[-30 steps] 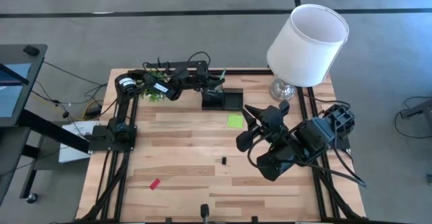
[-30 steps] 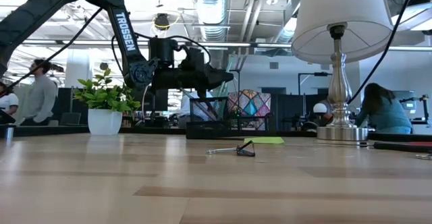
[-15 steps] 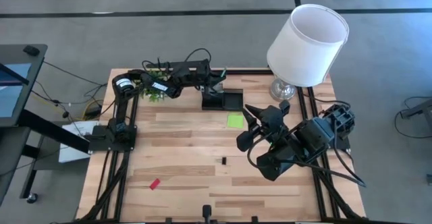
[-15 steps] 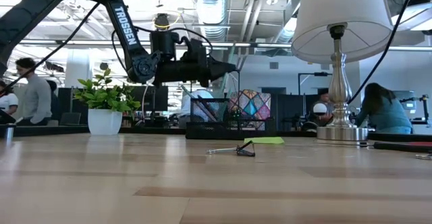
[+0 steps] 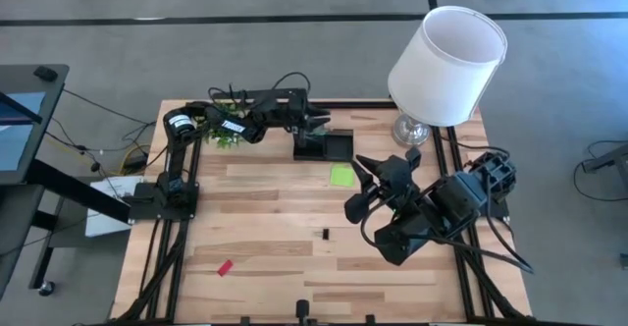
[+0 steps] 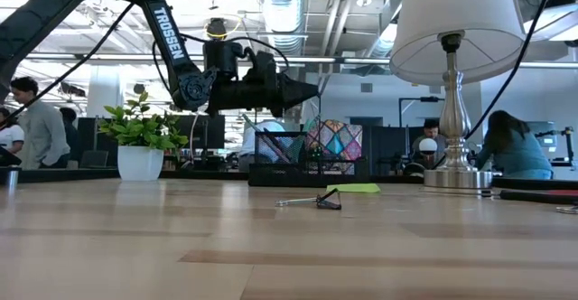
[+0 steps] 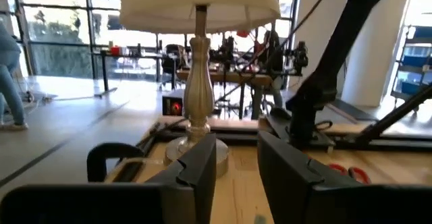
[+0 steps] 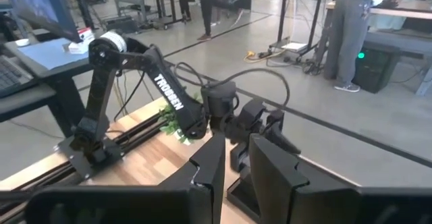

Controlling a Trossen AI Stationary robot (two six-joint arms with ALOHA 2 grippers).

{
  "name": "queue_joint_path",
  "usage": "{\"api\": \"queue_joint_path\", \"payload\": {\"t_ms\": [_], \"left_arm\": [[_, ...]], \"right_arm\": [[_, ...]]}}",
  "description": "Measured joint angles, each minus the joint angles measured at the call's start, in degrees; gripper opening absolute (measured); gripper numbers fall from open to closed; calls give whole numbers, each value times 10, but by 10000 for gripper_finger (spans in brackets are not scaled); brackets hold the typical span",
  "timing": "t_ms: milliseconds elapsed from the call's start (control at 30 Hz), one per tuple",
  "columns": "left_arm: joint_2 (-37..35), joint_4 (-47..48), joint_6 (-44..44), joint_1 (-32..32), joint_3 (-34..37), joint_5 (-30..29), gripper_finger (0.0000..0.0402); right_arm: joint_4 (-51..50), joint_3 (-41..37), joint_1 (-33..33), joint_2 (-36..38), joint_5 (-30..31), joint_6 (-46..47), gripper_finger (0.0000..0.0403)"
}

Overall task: Pick and place office supplies into organizer
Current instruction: Put the black scissor into the black desk organizer

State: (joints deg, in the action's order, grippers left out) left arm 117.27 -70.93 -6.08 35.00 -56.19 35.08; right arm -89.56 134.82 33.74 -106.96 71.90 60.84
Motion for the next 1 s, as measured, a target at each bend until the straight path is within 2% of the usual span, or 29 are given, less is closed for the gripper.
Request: {"api": "queue_joint_path", "payload": {"t_ms": [267,467,533,700,800,867,1000], "left_arm": [[-14,-79,-57,0,-1,-10,105],[-118,-39,-39,-5,-1,-13,105],[-170,12,-28,-6,-1,-14,105],[-309,222,-4,-23,-1,-15,105],[-382,341,33,-38,-1,-16,105],[-422,403,69,-50,-1,-31,105],[-481,498,93,-71,-1,-87,105]], "right_arm": [[0,0,4,0,-1,6,63],[-5,0,16,1,-11,-3,62],[-5,1,19,1,-55,-13,62],[-4,0,21,1,-212,-13,62],[-4,0,12,-7,-263,-14,63],[-4,-4,4,-13,-293,-30,63],[-4,-41,-30,-9,-423,-53,63]]}}
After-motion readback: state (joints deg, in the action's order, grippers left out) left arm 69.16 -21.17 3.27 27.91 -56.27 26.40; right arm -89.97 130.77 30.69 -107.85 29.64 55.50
